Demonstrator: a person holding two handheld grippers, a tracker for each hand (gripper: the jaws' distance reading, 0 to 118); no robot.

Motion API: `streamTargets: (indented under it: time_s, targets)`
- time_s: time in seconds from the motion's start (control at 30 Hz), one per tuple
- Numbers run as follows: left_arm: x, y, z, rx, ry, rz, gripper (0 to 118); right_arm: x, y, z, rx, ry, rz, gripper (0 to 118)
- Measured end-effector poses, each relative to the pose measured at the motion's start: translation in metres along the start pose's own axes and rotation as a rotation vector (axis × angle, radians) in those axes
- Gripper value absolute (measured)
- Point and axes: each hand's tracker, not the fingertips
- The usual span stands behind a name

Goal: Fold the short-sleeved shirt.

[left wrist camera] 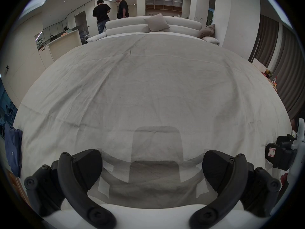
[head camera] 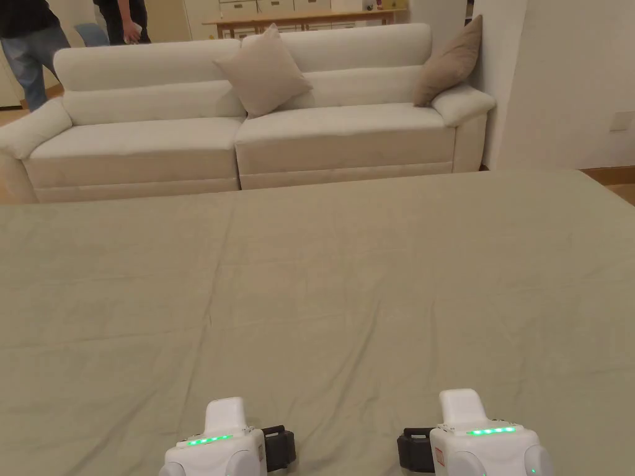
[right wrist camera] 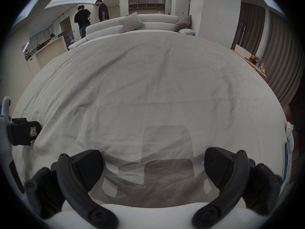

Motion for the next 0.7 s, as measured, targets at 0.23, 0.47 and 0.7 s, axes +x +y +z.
streamTargets:
  time_s: [0.23, 0.47, 0.7]
  targets:
    - [0.0, 0.0, 0.0, 0.001, 0.0, 0.0, 117, 0.001, 0.003, 0.004, -0.01, 0.011, -0.003, 118]
    - [0.0, 0.0, -0.001, 0.002, 0.0, 0.0, 117, 0.001, 0.003, -0.002, -0.01, 0.004, 0.003, 118]
    - [0.0, 0.001, -0.002, 0.0, 0.0, 0.0, 117, 0.002, 0.003, -0.005, -0.009, 0.005, 0.002, 118]
